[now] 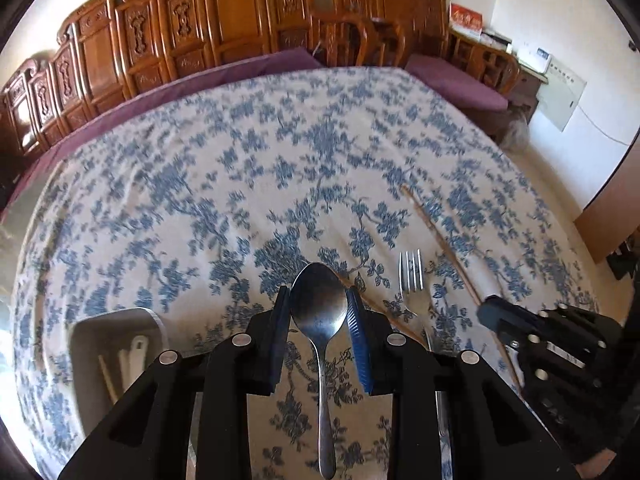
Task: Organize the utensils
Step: 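Carry the metal spoon into the tray and release it with the left tool while the right carries the chopstick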
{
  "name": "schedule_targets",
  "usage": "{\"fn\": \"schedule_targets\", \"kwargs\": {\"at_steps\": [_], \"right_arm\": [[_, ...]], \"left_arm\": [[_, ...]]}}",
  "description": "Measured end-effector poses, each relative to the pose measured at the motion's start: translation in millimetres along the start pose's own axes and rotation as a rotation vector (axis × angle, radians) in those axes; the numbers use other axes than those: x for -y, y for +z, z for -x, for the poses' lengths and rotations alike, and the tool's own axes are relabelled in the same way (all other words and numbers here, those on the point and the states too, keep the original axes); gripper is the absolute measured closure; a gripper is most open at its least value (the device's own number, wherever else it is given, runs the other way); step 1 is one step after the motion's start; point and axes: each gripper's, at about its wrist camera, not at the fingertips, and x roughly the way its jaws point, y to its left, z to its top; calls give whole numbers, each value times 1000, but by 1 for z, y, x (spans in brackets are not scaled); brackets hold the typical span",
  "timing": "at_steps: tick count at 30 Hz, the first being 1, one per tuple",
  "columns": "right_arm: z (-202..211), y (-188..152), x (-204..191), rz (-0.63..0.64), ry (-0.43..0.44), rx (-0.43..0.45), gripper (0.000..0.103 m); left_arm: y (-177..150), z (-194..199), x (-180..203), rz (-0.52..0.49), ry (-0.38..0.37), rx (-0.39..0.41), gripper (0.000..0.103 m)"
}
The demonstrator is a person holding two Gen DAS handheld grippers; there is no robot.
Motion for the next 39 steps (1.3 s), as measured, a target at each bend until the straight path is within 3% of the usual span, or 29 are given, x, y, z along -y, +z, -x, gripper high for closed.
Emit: {"fn": "schedule_targets", "kwargs": {"at_steps": [12,23,39], "right_arm": [[11,-1,-46,106,36,27,97],[24,-7,-107,203,120,37,97],[15,-10,-104,205,115,17,97]], "left_arm": [[-15,58,-23,-9,52,66,77],[-32,79,-64,33,86,78,77],[-63,25,-120,133,139,-24,77]]}}
